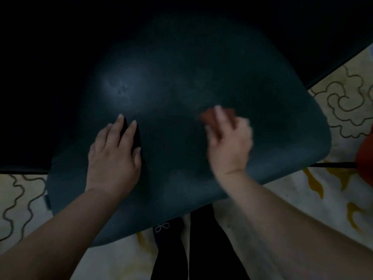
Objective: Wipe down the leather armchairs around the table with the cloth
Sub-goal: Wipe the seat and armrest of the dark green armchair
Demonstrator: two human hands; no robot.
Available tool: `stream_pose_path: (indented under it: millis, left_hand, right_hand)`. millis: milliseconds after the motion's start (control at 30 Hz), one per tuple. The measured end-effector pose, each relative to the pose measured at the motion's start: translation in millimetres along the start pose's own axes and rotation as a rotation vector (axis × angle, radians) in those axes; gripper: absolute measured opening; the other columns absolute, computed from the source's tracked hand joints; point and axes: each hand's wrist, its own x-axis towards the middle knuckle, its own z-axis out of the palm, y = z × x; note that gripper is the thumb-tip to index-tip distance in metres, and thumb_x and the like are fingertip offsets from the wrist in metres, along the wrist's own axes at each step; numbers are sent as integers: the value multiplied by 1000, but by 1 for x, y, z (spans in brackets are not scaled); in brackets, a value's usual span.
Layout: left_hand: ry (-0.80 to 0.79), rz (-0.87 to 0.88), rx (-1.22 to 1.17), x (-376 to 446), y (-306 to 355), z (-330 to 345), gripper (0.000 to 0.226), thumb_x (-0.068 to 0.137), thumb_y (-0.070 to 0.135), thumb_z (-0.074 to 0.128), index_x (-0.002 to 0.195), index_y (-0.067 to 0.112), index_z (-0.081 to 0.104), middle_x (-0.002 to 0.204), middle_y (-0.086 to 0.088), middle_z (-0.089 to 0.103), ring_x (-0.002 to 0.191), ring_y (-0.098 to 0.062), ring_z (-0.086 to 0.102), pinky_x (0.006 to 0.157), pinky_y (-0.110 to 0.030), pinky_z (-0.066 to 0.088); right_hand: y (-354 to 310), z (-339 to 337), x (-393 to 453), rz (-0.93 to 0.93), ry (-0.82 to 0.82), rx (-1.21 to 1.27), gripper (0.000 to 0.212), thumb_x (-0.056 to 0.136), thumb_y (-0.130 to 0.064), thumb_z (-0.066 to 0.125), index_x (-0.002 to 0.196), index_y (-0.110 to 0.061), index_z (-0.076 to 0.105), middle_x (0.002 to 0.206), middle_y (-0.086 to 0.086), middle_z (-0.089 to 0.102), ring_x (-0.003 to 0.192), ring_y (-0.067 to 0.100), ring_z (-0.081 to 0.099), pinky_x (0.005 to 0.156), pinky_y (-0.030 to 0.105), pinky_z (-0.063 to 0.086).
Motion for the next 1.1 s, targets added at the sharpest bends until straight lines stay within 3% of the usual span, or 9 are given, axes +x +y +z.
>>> stream_pose_path:
  millis: [100, 200, 300, 400, 600, 733, 833, 1033, 1100]
  left_hand:
    - [-10, -2, -12, -1, -2, -1, 57, 91, 27, 54, 145, 15, 39, 155, -10, 26, 136, -34, 27, 110, -54, 29]
    - [-32, -3, -18, -3, -2, -2, 57, 92, 28, 51, 146, 15, 36, 157, -9, 23, 138, -34, 24, 112, -52, 26]
    - [-44, 13, -10, -4, -2, -1, 59, 93, 28, 52, 147, 14, 34, 157, -10, 21, 138, -33, 23, 114, -50, 24]
    - [-38, 23, -15, -2, 1, -1, 60, 92, 28, 55, 146, 12, 36, 156, -11, 23, 137, -34, 25, 113, -51, 26]
    - [-53, 8, 3, 8, 19, 1, 60, 92, 37, 50, 147, 19, 33, 158, -7, 20, 138, -33, 21, 111, -54, 26]
    - [-58, -11, -5, 19, 31, 0, 60, 93, 40, 48, 148, 21, 30, 158, -6, 16, 140, -32, 17, 111, -55, 24]
    - [-44, 1, 1, 31, 35, 0, 60, 93, 39, 49, 147, 20, 31, 158, -7, 17, 139, -32, 18, 110, -56, 25]
    - [-8, 9, 32, 55, 43, 1, 59, 91, 34, 55, 144, 16, 38, 154, -11, 26, 136, -35, 25, 107, -57, 27]
    - [-2, 0, 33, 63, 43, 0, 58, 90, 34, 55, 144, 17, 38, 154, -11, 26, 136, -34, 25, 107, -57, 27]
  right_hand:
    - [14, -4, 7, 183, 65, 18, 51, 90, -32, 63, 140, -30, 51, 116, 18, 50, 103, 39, 48, 88, 45, 41]
    - [-22, 12, -29, 15, -8, 13, 60, 82, -27, 72, 139, -28, 52, 110, 19, 53, 93, 39, 51, 77, 43, 42]
    - [-53, 23, -64, -154, -117, 33, 74, 75, -24, 78, 142, -30, 47, 110, 12, 52, 93, 31, 50, 78, 43, 44]
    - [-33, 14, -43, -221, -114, 4, 70, 75, -27, 78, 140, -31, 50, 109, 14, 54, 92, 33, 52, 77, 42, 45]
    - [13, -5, 3, 128, 35, -36, 54, 87, -34, 66, 139, -29, 52, 112, 19, 52, 96, 39, 49, 80, 46, 43]
    - [-32, 13, -36, -170, -87, -9, 70, 73, -28, 79, 138, -29, 52, 106, 12, 54, 89, 31, 52, 73, 41, 45]
    - [-13, 7, -18, -268, -121, -18, 68, 74, -30, 79, 137, -31, 53, 105, 11, 55, 88, 30, 52, 73, 39, 45]
    - [30, -2, 76, 183, 33, -32, 50, 93, -39, 57, 142, -32, 47, 123, 15, 46, 109, 34, 44, 91, 48, 42]
    - [5, 6, 75, 132, 7, -37, 53, 90, -37, 61, 141, -30, 49, 121, 15, 47, 105, 35, 47, 85, 45, 42]
